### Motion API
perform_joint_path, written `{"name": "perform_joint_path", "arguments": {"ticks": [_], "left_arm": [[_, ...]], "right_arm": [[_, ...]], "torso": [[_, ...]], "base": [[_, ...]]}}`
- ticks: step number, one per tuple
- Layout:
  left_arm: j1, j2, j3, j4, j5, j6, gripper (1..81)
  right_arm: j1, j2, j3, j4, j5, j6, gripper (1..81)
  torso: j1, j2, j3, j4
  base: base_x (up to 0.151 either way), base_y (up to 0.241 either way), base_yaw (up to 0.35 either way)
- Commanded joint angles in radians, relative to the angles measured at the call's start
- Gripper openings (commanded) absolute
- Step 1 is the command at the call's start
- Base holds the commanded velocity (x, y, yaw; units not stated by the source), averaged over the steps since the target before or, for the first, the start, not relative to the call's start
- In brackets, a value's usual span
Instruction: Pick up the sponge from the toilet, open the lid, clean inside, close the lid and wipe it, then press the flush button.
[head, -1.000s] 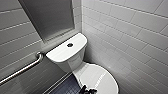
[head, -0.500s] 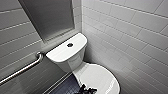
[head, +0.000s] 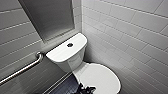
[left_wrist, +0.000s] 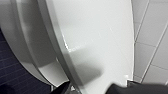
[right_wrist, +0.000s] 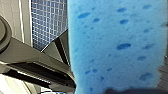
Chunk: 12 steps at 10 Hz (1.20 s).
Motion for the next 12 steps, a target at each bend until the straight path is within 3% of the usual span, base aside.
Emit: {"name": "perform_joint_path", "arguments": {"ticks": [1,4,6,9,10,11,12], "left_arm": [[-0.155,-0.072,0.209,0.023,-0.181,-0.014,81.1],[-0.152,-0.147,0.293,0.024,-0.241,-0.049,81.1],[-0.148,-0.210,0.336,0.027,-0.311,-0.122,81.1],[-0.148,-0.240,0.353,0.036,-0.331,-0.165,81.1],[-0.152,-0.237,0.346,0.036,-0.331,-0.178,81.1],[-0.153,-0.240,0.343,0.038,-0.331,-0.188,81.1],[-0.155,-0.241,0.335,0.038,-0.331,-0.208,81.1]], "right_arm": [[-0.005,-0.037,0.033,-0.023,-0.064,-0.003,1.0],[-0.009,-0.037,0.034,-0.023,-0.064,-0.003,1.0],[-0.007,-0.037,0.036,-0.023,-0.064,-0.002,1.0],[-0.013,-0.034,0.031,-0.022,-0.029,0.001,1.0],[-0.015,-0.034,0.026,-0.020,-0.020,0.003,1.0],[-0.013,-0.033,0.025,-0.022,-0.018,0.004,1.0],[-0.015,-0.033,0.025,-0.023,-0.018,0.004,1.0]], "torso": [[0.000,0.000,0.000,0.000],[0.000,0.000,0.000,0.000],[0.000,0.000,0.000,0.000],[0.000,0.000,0.000,0.000],[0.000,0.000,0.096,0.000],[0.000,0.000,0.006,0.000],[0.000,0.000,0.015,0.000]], "base": [[0.000,0.000,0.000],[0.000,0.000,0.000],[0.000,0.000,0.000],[0.000,0.000,0.000],[0.000,0.000,0.000],[0.000,0.000,0.000],[0.000,0.000,0.000]]}}
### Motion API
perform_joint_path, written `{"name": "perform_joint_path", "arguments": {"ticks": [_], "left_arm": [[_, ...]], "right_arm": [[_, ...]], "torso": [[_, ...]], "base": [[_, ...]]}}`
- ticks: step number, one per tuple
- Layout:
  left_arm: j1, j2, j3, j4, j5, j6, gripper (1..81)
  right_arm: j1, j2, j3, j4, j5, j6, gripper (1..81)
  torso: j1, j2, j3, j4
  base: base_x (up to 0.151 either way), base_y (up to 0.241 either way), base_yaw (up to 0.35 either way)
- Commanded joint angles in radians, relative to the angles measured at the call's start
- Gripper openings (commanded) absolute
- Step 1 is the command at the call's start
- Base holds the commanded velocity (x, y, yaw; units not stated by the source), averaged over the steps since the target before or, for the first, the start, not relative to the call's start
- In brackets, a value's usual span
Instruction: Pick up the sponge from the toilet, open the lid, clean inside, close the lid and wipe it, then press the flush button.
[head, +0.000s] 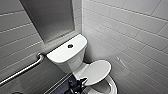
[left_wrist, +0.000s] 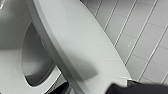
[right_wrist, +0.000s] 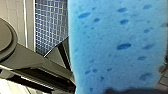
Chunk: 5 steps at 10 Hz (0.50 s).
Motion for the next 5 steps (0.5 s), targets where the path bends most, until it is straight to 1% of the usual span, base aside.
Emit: {"name": "perform_joint_path", "arguments": {"ticks": [1,2,5], "left_arm": [[-0.136,-0.006,0.019,0.045,-0.038,-0.016,81.1],[-0.138,-0.014,0.001,0.045,-0.047,-0.045,81.1],[-0.187,-0.072,-0.013,0.047,-0.119,-0.125,81.1]], "right_arm": [[-0.007,-0.036,0.022,-0.022,-0.063,0.004,1.0],[-0.009,-0.036,0.022,-0.022,-0.063,0.004,1.0],[-0.018,-0.035,0.025,-0.025,-0.061,0.004,1.0]], "torso": [[0.000,0.000,0.000,0.000],[0.000,0.000,0.000,0.000],[0.000,0.000,0.000,0.000]], "base": [[0.000,0.000,0.000],[0.000,0.000,0.000],[0.000,0.000,0.000]]}}
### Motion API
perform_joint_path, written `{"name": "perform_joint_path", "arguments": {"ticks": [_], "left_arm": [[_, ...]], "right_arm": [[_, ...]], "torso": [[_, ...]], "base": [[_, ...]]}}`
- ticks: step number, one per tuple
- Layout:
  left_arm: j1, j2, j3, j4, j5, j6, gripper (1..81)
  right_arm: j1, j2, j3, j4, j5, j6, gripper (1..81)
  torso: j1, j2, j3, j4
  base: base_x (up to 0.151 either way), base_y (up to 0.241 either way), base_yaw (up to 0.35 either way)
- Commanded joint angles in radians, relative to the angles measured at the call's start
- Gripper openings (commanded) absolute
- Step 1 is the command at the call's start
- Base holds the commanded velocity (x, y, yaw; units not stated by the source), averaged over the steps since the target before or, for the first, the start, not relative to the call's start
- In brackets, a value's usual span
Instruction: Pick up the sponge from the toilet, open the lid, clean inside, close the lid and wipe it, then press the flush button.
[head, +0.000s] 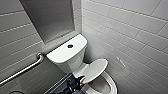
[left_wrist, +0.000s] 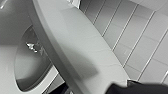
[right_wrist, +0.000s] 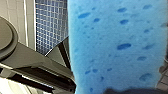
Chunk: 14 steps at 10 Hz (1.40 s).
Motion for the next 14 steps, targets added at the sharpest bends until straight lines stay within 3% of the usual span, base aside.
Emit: {"name": "perform_joint_path", "arguments": {"ticks": [1,5,8,10,11,14], "left_arm": [[-0.169,-0.079,0.008,0.048,-0.095,-0.028,81.1],[-0.153,-0.194,0.007,0.114,-0.189,-0.111,81.1],[-0.071,-0.246,-0.004,0.234,-0.184,-0.113,81.1],[-0.019,-0.338,0.014,0.278,-0.183,-0.114,81.1],[0.001,-0.360,0.014,0.430,-0.157,-0.114,81.1],[0.089,-0.401,0.081,1.054,0.229,-0.120,81.1]], "right_arm": [[-0.016,-0.040,0.028,-0.025,-0.061,0.001,1.0],[-0.021,-0.035,0.036,-0.025,-0.061,-0.004,1.0],[-0.025,-0.036,0.031,-0.023,-0.061,-0.003,1.0],[-0.019,-0.030,0.033,-0.025,-0.061,-0.006,1.0],[-0.022,-0.032,0.027,-0.023,-0.061,-0.004,1.0],[-0.019,-0.029,-0.009,-0.026,-0.061,-0.009,1.0]], "torso": [[0.000,0.000,0.000,0.000],[0.000,0.000,0.000,0.000],[0.000,0.000,0.000,-0.001],[0.000,0.000,0.000,-0.001],[0.000,0.000,0.000,-0.001],[0.000,0.000,0.000,-0.001]], "base": [[0.000,0.000,0.000],[0.000,0.000,0.000],[0.000,0.000,0.000],[0.000,0.000,0.000],[0.000,0.000,0.000],[0.000,0.000,0.000]]}}
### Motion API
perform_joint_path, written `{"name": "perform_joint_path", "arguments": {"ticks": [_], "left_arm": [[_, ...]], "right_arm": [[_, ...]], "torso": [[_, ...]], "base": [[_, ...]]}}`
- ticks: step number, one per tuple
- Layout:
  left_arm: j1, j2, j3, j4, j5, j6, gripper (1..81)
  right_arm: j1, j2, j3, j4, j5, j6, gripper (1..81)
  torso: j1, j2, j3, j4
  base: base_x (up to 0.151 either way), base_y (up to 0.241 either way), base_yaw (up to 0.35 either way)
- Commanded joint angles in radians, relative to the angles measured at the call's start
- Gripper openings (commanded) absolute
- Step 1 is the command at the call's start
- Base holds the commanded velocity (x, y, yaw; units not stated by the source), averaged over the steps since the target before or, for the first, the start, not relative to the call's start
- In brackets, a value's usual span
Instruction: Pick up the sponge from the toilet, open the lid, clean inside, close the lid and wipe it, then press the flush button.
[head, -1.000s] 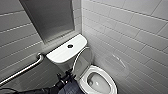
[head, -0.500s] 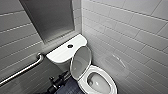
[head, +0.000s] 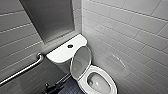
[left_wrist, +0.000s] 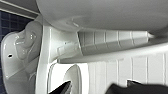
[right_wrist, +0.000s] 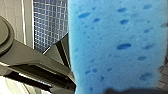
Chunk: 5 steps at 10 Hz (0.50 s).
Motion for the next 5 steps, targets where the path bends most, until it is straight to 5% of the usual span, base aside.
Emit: {"name": "perform_joint_path", "arguments": {"ticks": [1,2,5], "left_arm": [[0.052,-0.083,0.161,0.560,0.353,-0.002,81.1],[0.118,-0.072,0.188,0.661,0.457,-0.001,81.1],[0.312,-0.034,0.183,0.812,0.594,0.007,81.1]], "right_arm": [[-0.005,-0.035,0.015,-0.028,-0.063,-0.009,1.0],[-0.006,-0.035,0.012,-0.037,-0.063,-0.009,1.0],[-0.014,-0.032,0.001,-0.062,-0.061,-0.010,1.0]], "torso": [[0.000,0.000,0.000,0.000],[0.000,0.000,0.000,0.000],[0.000,0.000,0.000,0.000]], "base": [[0.000,0.000,0.000],[0.000,0.000,0.000],[0.000,0.000,0.000]]}}
